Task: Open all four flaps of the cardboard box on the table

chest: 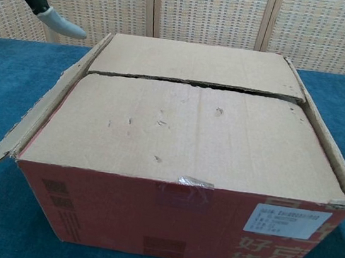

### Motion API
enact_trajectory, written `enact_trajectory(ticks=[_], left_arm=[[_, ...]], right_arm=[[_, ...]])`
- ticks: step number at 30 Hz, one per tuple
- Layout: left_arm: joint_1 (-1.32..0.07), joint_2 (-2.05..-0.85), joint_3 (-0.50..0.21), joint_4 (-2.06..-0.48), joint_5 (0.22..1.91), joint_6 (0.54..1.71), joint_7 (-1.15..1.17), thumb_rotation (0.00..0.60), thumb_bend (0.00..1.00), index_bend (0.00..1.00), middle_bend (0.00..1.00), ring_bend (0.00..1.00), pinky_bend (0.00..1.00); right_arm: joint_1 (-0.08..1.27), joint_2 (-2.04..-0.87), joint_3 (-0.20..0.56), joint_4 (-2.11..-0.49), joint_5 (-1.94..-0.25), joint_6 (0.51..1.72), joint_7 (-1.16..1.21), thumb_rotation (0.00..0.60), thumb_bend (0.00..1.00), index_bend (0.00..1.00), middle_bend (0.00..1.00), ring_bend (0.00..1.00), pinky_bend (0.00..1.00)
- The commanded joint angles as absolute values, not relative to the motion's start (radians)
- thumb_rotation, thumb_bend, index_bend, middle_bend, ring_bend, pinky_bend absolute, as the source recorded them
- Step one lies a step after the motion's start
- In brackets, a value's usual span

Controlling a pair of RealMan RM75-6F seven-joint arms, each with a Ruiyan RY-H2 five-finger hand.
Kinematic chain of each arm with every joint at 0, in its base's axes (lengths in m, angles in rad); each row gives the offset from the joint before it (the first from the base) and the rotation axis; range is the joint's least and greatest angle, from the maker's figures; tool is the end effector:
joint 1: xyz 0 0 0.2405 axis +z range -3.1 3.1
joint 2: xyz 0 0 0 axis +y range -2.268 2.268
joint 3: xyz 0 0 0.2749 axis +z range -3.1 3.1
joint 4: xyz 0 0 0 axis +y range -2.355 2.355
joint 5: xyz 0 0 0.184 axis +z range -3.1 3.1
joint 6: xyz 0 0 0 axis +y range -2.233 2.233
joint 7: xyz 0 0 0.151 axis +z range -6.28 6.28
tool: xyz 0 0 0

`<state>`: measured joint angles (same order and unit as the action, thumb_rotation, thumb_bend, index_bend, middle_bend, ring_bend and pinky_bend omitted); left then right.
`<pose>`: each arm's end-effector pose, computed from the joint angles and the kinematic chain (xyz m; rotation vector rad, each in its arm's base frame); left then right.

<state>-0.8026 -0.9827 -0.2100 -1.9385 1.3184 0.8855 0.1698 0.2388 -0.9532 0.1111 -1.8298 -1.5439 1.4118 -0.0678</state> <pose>-0.0895 0.3334 0.1512 -2.0814 -0.7175 -1.0617 -0.2420 -0.2344 0.2209 1.5450 -0.7684 1.0380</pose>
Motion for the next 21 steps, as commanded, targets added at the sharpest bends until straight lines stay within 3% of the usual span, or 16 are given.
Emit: enact_trajectory(ticks=[1,21], left_arm=[[-0.827,-1.033,-0.213,-1.923,1.272,0.879,0.223,0.513,0.21,0.06,0.00,0.00,0.00],[-0.873,-1.255,-0.193,-1.815,1.125,0.952,0.421,0.512,0.20,0.03,0.00,0.00,0.00]], right_arm=[[0.240,-0.956,0.111,-1.827,-1.544,1.411,-0.067,0.600,1.00,0.13,0.09,0.00,0.02],[0.223,-0.967,0.108,-1.792,-1.540,1.427,-0.026,0.600,1.00,0.13,0.09,0.00,0.02]])
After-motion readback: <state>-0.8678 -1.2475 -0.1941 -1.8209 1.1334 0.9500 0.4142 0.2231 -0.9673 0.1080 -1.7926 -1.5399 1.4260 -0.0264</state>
